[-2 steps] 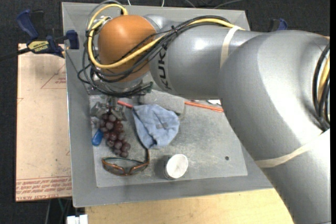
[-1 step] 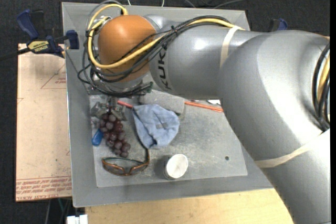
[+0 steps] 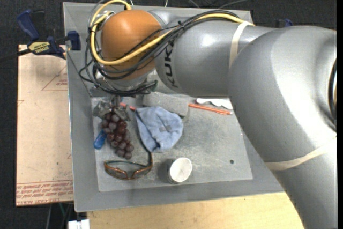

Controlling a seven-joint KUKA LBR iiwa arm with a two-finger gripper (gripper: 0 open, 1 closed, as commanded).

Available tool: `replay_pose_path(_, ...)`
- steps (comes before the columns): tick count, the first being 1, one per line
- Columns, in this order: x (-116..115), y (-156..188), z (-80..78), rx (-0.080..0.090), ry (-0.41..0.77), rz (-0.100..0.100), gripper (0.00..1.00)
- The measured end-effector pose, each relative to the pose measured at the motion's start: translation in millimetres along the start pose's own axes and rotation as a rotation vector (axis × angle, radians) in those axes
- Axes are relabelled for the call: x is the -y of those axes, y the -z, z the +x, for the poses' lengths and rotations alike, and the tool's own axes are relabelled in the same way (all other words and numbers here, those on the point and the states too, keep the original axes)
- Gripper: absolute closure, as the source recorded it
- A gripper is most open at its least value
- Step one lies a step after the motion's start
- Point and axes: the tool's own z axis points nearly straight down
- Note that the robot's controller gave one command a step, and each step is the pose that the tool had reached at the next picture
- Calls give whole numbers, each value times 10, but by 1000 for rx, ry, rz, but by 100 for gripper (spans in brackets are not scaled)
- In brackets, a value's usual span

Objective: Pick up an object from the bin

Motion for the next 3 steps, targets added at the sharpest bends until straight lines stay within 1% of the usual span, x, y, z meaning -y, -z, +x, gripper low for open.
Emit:
replay_pose_path(1, 8, 117, -11, 4, -2, 3, 100)
replay_pose_path(2, -15, 372, -5, 0, -2, -5, 100)
replay_pose_path(3, -8, 743, -14, 2, -4, -4, 100)
